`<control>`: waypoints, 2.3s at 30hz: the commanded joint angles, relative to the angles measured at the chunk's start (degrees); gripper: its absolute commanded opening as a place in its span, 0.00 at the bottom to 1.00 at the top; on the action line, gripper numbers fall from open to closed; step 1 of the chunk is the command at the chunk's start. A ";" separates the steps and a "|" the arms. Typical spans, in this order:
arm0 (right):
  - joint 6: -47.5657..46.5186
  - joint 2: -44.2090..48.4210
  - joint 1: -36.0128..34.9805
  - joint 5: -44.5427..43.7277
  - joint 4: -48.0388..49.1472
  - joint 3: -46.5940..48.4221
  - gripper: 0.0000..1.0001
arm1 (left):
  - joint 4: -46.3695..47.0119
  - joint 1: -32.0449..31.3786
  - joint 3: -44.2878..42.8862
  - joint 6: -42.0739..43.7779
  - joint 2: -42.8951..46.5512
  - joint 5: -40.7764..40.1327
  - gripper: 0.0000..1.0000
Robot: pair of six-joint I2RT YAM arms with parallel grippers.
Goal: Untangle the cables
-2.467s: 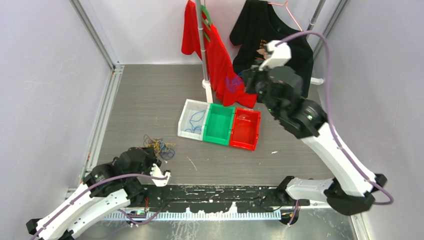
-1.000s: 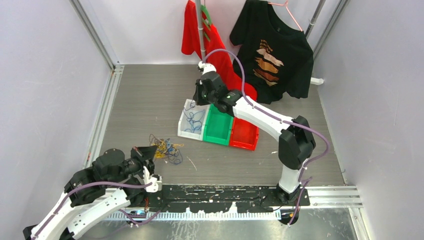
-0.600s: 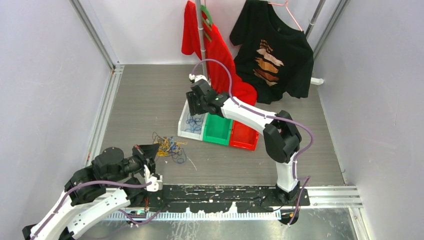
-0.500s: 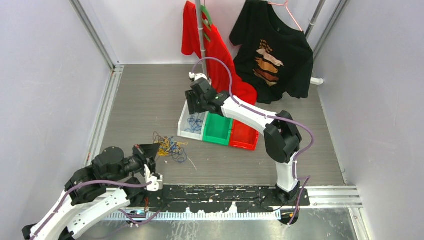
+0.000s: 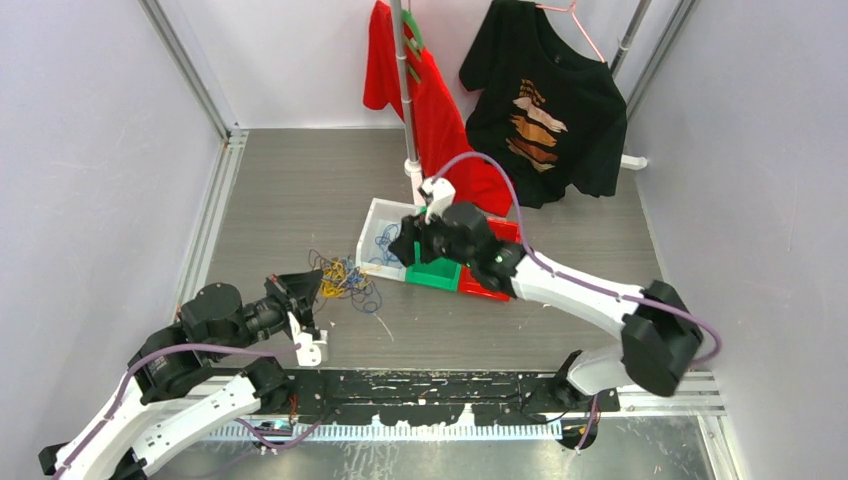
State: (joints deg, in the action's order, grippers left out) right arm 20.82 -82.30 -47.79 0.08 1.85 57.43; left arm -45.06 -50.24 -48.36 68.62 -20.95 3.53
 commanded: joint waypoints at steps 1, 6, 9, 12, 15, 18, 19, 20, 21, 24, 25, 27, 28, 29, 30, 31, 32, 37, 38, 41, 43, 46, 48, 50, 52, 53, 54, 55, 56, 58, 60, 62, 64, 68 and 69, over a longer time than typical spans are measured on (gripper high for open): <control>0.90 8.22 -2.98 6.10 18.25 -11.09 0.72 | 6.22 -0.04 -3.26 -3.85 -1.05 0.34 0.00; 0.48 11.78 -7.70 9.49 25.53 -18.88 0.78 | 5.78 -0.09 -5.53 -3.76 -2.31 2.24 0.00; 2.50 9.87 -8.54 10.94 29.01 -19.12 0.80 | 5.37 -0.07 -7.24 -3.52 -3.13 3.33 0.00; 5.37 6.35 -8.87 11.55 33.73 -18.50 0.81 | 4.98 -0.04 -8.59 -3.45 -3.57 3.89 0.00; 7.67 2.50 -8.98 11.63 37.85 -17.70 0.82 | 4.92 -0.08 -9.55 -3.27 -3.86 3.98 0.00; 9.83 -0.79 -9.40 12.38 41.77 -17.04 0.81 | 4.66 -0.06 -10.31 -2.87 -4.12 4.11 0.00; 10.19 -1.63 -9.73 12.21 42.84 -16.88 0.81 | 4.63 -0.04 -10.47 -2.68 -4.11 4.11 0.00; 10.31 -2.53 -10.00 11.82 43.38 -16.69 0.81 | 4.58 -0.05 -10.64 -2.57 -4.16 4.07 0.00; 10.37 -3.26 -10.27 11.42 43.37 -16.30 0.80 | 4.62 -0.04 -10.81 -2.48 -4.12 4.07 0.00; 11.68 -5.11 -10.58 9.83 44.92 -16.23 0.76 | 4.69 -0.04 -11.28 -1.64 -4.24 4.27 0.00; 12.01 -5.40 -10.66 9.89 46.21 -16.63 0.75 | 5.06 -0.09 -11.50 -1.48 -4.30 4.18 0.00; 12.34 -5.65 -10.78 9.54 47.31 -16.74 0.75 | 5.41 -0.04 -12.11 -1.97 -4.64 3.82 0.00; 12.23 -5.75 -10.86 9.14 47.37 -16.76 0.75 | 5.34 -0.04 -12.40 -2.00 -4.75 3.72 0.00; 12.23 -5.76 -10.84 8.67 47.59 -16.79 0.74 | 5.41 -0.06 -12.52 -2.01 -4.77 3.80 0.00; 12.23 -5.83 -10.88 8.29 48.20 -16.94 0.73 | 5.36 -0.04 -12.55 -1.93 -4.79 3.82 0.00; 12.23 -5.85 -10.92 7.56 48.66 -17.07 0.69 | 5.30 -0.08 -12.62 -1.72 -4.75 3.85 0.00; 12.31 -5.77 -10.96 6.62 48.62 -17.16 0.65 | 5.33 -0.08 -12.68 -1.68 -4.75 3.91 0.00; 14.26 -6.11 -10.98 5.94 49.00 -17.64 0.52 | 6.19 -0.06 -13.78 -1.97 -5.33 3.47 0.00; 14.66 -6.49 -11.01 6.18 49.61 -17.75 0.54 | 6.43 -0.04 -14.04 -2.02 -5.47 3.42 0.00; 15.18 -7.05 -11.47 5.37 51.52 -18.45 0.59 | 6.91 -0.04 -14.87 -2.14 -5.72 3.33 0.00; 15.67 -7.25 -11.62 4.68 53.11 -18.99 0.58 | 6.91 -0.04 -15.36 -2.10 -5.78 3.25 0.00; 17.54 -7.34 -11.67 2.75 57.25 -20.67 0.54 | 6.70 -0.04 -15.93 -1.91 -5.84 2.82 0.00; 19.58 -7.41 -11.63 1.54 62.15 -22.78 0.54 | 6.39 -0.04 -16.33 -1.58 -5.86 2.68 0.00; 21.65 -7.83 -11.55 1.04 68.54 -24.81 0.57 | 6.29 -0.08 -16.47 -1.40 -5.80 2.54 0.00; 23.04 -8.35 -11.58 1.36 70.64 -25.35 0.56 | 6.17 -0.04 -16.50 -1.43 -5.78 2.53 0.00; 23.59 -8.46 -11.61 1.60 70.65 -25.21 0.55 | 6.14 -0.06 -16.57 -1.40 -5.81 2.53 0.00; 23.99 -8.61 -11.58 1.85 70.79 -25.06 0.54 | 6.20 -0.05 -16.59 -1.39 -5.82 2.53 0.00; 24.28 -8.75 -11.61 2.15 71.10 -24.96 0.51 | 6.17 -0.04 -16.64 -1.35 -5.85 2.61 0.00; 24.49 -8.89 -11.62 2.20 71.18 -24.91 0.49 | 6.20 -0.08 -16.71 -1.37 -5.90 2.62 0.00; 24.68 -9.06 -11.63 2.16 71.18 -24.51 0.42 | 6.18 -0.04 -16.92 -1.41 -6.01 2.67 0.00; 24.82 -9.14 -11.61 2.20 71.34 -24.12 0.30 | 6.14 -0.05 -17.22 -1.59 -6.12 2.47 0.00; 24.44 -9.15 -11.59 2.70 71.03 -23.67 0.13 | 5.92 -0.11 -17.53 -1.69 -6.19 2.30 0.00; 23.27 -8.07 -11.52 2.56 69.13 -23.45 0.01 | 5.65 -0.06 -18.07 -1.72 -6.29 1.98 0.00; 18.02 -2.37 -11.38 -1.37 59.26 -23.69 0.01 | 4.58 -0.04 -19.18 -1.04 -6.47 1.54 0.00; 16.51 -0.19 -11.34 -3.59 56.01 -23.72 0.01 | 4.10 -0.04 -19.42 -0.69 -6.47 1.30 0.00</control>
State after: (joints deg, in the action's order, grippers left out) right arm 43.27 -90.11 -59.13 2.11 64.51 31.97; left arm -43.11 -50.24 -64.86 66.70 -26.79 5.91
